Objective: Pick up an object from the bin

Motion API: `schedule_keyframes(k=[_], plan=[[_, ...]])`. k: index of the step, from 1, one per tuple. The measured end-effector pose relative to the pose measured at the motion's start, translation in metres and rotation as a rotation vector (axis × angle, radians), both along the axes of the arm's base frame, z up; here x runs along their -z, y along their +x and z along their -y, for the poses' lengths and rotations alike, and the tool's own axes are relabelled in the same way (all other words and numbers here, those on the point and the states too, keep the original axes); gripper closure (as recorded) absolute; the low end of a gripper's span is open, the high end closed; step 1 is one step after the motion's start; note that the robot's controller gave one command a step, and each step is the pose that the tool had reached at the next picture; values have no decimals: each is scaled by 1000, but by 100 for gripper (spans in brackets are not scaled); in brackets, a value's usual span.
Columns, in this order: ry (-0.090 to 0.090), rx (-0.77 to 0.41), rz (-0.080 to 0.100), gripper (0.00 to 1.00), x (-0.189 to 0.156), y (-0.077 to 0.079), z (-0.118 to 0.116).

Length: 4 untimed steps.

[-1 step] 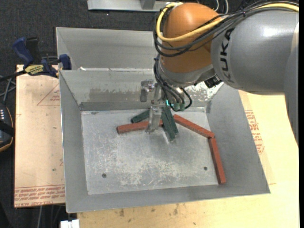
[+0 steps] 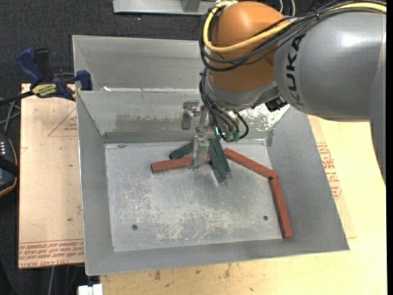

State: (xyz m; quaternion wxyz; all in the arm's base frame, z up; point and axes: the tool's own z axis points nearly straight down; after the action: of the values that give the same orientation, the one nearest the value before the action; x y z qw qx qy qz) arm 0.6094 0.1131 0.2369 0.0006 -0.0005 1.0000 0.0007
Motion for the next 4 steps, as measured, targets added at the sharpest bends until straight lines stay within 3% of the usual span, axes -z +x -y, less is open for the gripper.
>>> schedule_keyframes(k=[1, 2, 3, 4], plan=[[0, -82, 6, 0, 36, 12, 4], [0, -12, 2, 0, 85, 16, 16], [-1, -36, -1, 0, 112, 14, 16], [-1, -401, 9, 100, 162, 36, 27]])
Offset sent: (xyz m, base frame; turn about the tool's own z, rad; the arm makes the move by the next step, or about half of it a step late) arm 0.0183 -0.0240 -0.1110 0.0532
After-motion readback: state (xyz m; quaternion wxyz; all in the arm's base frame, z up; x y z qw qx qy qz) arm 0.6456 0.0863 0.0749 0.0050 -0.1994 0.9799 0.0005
